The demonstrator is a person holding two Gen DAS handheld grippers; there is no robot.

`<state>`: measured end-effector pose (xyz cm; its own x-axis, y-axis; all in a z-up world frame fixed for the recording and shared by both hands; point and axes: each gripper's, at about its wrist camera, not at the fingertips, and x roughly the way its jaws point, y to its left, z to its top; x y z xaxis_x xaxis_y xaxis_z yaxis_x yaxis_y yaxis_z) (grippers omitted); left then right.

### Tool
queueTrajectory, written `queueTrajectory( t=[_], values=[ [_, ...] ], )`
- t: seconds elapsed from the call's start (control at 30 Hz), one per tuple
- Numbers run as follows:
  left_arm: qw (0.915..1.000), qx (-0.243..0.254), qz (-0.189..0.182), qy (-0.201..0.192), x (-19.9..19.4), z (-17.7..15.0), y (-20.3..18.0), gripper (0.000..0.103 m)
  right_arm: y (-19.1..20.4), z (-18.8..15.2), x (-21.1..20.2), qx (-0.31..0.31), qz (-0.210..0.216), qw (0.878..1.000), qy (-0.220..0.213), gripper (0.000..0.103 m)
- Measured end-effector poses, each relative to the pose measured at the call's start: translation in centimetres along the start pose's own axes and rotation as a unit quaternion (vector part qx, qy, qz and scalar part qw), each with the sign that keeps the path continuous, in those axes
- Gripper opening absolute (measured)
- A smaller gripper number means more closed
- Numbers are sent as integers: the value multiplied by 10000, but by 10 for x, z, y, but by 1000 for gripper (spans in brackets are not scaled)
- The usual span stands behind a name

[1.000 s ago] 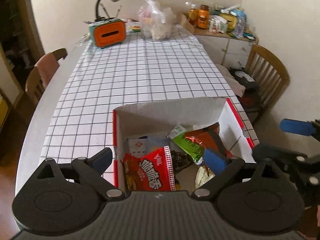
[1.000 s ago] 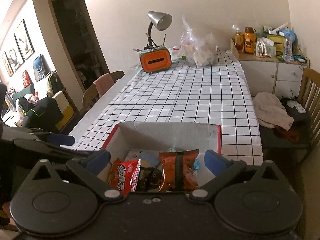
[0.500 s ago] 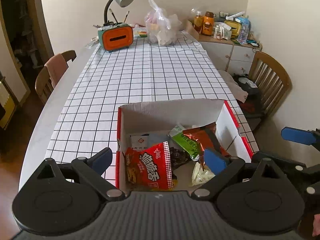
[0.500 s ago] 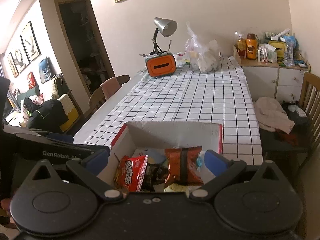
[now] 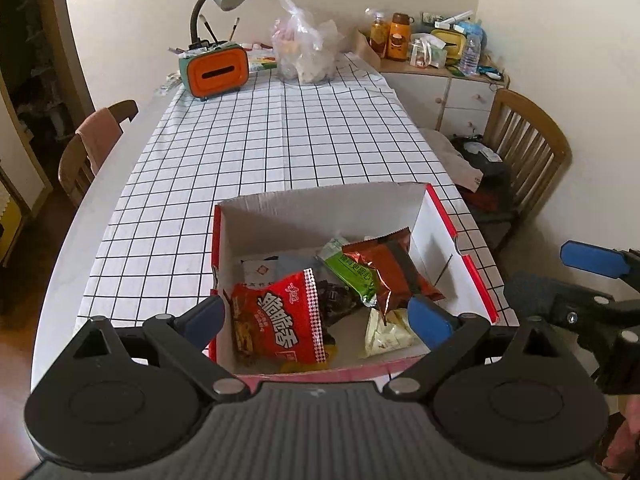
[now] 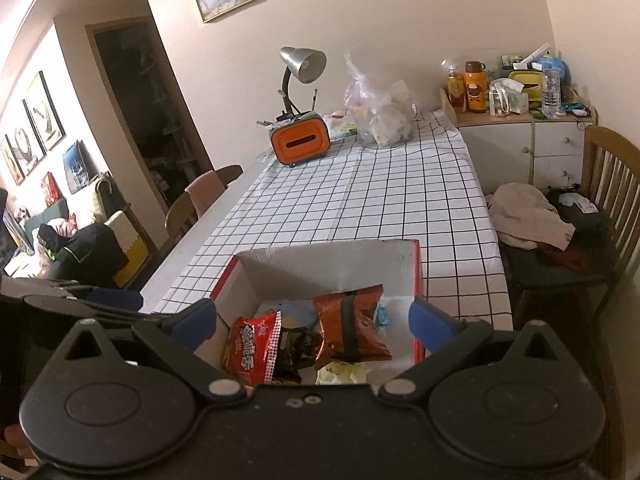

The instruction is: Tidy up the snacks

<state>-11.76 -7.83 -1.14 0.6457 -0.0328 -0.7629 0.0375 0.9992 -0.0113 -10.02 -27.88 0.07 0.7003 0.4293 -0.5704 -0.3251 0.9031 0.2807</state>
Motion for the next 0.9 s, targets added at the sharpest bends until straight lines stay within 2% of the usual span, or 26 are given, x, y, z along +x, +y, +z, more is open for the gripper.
queueTrajectory(
  t=[0.9],
  values=[
    [9998,16,-179,6,3,-1,-4,99,5,-3,-2,-89,-190,9998,-15,103]
  ],
)
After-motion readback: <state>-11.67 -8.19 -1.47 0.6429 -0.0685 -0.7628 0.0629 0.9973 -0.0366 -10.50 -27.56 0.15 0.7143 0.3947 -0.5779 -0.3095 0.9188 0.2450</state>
